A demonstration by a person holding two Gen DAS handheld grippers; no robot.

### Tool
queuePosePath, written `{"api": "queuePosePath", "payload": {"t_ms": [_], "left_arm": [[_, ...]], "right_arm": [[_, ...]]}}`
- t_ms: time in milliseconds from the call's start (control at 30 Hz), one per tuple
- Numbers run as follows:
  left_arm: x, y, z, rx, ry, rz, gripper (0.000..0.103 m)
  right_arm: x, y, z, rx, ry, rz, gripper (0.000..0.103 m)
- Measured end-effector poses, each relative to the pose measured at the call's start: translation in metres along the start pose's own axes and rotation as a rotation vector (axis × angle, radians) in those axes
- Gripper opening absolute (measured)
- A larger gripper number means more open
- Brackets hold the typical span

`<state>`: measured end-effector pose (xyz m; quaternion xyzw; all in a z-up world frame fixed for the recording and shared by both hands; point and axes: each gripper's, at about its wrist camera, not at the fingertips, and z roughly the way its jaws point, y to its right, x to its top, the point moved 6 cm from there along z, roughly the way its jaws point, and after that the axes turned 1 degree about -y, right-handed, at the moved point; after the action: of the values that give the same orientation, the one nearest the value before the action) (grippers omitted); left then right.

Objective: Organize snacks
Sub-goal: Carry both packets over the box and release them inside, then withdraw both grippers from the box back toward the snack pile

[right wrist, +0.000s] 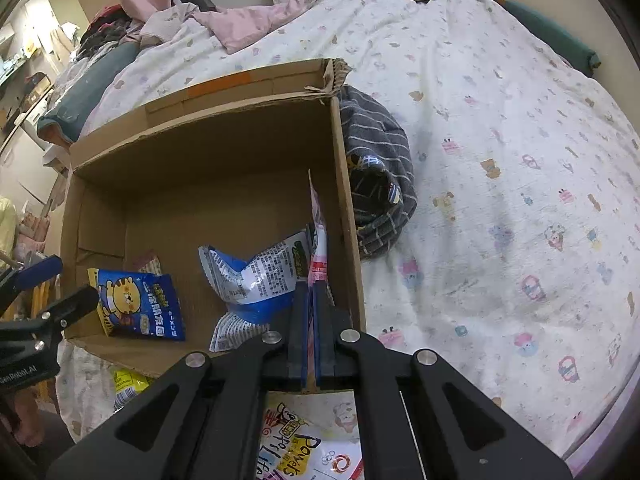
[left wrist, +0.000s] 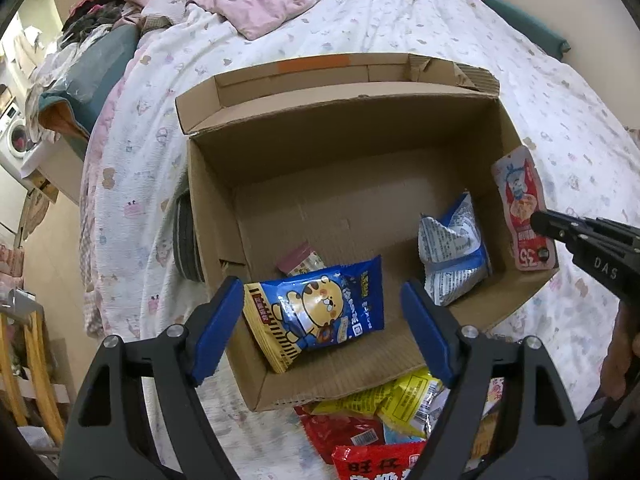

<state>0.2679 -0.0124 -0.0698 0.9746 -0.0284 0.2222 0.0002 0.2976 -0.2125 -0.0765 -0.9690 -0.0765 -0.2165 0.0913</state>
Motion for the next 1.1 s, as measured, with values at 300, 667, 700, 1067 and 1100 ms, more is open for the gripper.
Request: {"api": "queuePosePath", "payload": {"t_ms": [300, 667, 700, 1067, 1100], "left_arm": [[-0.003, -0.003, 0.003, -0.003, -0.021, -0.024, 0.078], [-0.002, 0.003, -0.002, 0.019, 0.007, 0.017, 0.078], [-0.002, 0.003, -0.002, 0.019, 0.008, 0.02, 0.078], [-0.007, -0.004, -0.016, 0.01, 0.025, -0.016, 0.078], [-0.008, -0.005, -0.02, 0.006, 0.031, -0.024, 0.078]], "right_arm": [[0.001, -0.003, -0.001, 0.038, -0.005, 0.005, 0.007], [0.009, -0.011, -0.021, 0.138, 0.088, 0.037, 0.065], [0.01, -0.011, -0.022, 0.14, 0.093, 0.037, 0.065], [0.008, -0.011, -0.026, 0.174, 0.078, 0.036, 0.065], [0.008, -0.011, -0.028, 0.174, 0.082, 0.037, 0.065]]}}
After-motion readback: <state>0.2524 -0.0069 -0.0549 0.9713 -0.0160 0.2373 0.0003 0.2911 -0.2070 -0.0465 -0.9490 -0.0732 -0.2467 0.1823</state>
